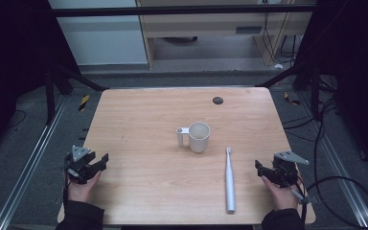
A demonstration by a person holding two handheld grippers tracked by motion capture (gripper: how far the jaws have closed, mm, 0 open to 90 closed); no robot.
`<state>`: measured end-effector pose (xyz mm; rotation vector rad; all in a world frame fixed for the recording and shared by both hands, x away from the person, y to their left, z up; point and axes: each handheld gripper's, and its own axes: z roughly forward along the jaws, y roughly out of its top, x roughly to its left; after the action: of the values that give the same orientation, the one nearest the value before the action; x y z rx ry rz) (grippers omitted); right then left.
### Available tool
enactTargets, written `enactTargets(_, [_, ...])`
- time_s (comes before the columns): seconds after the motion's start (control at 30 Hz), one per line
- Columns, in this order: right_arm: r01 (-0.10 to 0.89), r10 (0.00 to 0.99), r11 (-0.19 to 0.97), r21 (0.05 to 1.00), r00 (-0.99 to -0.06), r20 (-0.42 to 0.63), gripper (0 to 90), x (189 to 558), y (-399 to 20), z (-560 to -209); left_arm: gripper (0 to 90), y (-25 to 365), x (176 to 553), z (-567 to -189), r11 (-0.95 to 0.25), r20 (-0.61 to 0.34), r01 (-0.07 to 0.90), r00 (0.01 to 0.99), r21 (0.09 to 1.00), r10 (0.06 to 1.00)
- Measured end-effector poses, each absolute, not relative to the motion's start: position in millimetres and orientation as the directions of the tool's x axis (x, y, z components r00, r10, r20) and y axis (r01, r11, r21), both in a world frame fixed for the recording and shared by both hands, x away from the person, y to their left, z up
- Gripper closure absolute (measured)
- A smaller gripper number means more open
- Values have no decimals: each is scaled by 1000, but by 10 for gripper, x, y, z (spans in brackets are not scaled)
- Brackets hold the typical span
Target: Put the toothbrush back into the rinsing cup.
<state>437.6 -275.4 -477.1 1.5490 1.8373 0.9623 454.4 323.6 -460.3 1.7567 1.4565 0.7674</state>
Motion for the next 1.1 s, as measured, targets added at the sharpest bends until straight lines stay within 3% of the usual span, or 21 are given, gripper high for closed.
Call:
enactTargets(0.3, [577,968,112,809,-248,43,355,4289,-2671,-4729,450,3212,4525,-4606,-104,-16,553,208,827,978])
enactTargets(1.1, [591,895,212,779,-437,88,676,4131,-2262,-4668,420,3110,4535,-4613,-164,-1,607,262,778,965])
